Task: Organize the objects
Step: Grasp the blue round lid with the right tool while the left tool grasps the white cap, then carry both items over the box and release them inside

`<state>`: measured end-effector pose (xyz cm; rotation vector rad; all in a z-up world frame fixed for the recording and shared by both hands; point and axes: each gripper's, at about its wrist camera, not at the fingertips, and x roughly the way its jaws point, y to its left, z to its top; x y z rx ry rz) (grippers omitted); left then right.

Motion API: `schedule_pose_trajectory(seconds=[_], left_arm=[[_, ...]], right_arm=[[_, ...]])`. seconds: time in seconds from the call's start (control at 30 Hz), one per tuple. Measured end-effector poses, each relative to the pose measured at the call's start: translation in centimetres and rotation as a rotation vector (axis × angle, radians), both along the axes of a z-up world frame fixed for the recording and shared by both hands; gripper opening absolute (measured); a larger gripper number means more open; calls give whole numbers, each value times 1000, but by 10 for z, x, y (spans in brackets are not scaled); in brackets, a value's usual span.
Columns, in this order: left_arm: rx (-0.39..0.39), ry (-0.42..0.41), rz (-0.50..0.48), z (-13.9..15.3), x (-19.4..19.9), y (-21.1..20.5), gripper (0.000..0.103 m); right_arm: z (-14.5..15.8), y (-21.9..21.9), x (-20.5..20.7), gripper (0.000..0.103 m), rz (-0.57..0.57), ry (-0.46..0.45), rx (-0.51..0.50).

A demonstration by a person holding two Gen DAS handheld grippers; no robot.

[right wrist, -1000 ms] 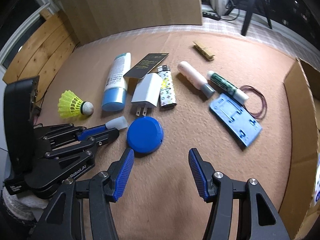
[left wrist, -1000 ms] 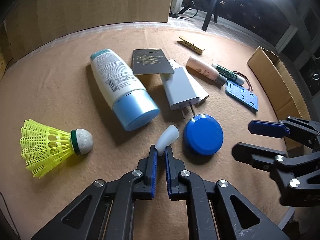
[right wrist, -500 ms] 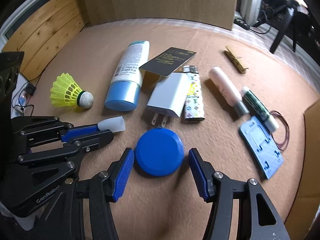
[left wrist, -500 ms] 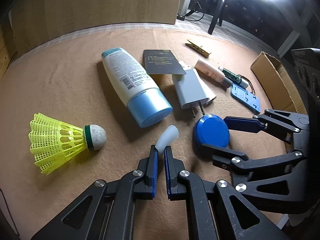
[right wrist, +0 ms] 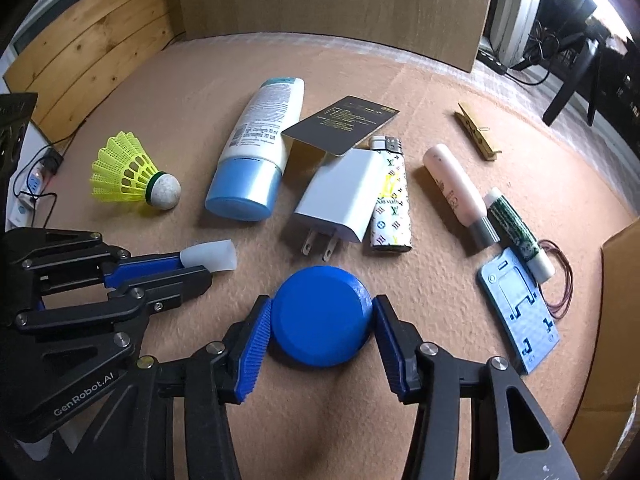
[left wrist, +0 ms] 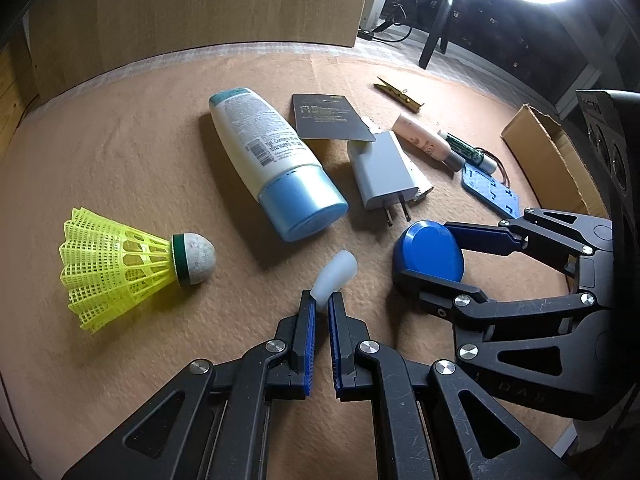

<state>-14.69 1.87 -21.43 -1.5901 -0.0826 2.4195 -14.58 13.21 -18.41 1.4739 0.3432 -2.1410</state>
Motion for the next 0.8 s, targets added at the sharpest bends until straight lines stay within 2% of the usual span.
schedule_pose_trajectory(seconds=[0.37, 0.8], left_arm=[[27, 25, -18, 16, 12, 20, 7], [79, 93, -113, 54, 23, 90, 7]], right_arm=[[19, 44, 22, 46, -92, -16, -92], [74, 152, 52, 46, -267, 90, -140]])
